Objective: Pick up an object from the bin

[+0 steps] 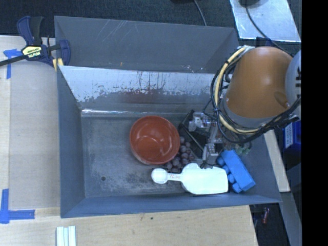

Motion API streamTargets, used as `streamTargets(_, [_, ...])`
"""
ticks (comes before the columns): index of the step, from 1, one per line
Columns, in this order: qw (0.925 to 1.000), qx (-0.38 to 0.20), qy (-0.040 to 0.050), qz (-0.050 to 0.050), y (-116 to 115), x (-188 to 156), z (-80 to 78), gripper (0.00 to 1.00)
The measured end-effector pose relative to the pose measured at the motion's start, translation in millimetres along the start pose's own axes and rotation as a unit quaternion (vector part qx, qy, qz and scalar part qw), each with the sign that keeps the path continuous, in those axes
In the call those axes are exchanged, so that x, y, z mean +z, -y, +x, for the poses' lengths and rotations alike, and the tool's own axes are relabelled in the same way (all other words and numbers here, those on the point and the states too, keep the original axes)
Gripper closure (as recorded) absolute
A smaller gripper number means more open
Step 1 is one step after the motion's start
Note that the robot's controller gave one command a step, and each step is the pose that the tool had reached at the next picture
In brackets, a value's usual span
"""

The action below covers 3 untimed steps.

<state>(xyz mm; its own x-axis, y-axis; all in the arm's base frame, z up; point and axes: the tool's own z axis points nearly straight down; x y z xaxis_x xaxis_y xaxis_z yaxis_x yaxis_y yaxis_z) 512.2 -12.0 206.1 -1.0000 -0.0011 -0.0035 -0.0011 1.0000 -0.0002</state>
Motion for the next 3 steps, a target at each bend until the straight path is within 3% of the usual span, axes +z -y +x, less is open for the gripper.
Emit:
streamTargets(1, [0.9724, -0.233, 0.0009, 0.0, -1, -24, 26.2, 0.0])
streamTargets(2, [0.9994, -0.035, 0.0006, 0.0, -12, 26, -4.4, 0.0])
streamTargets(3, [0.9894, -0.145, 0.0031, 0.001, -27, 21, -14.9, 0.0])
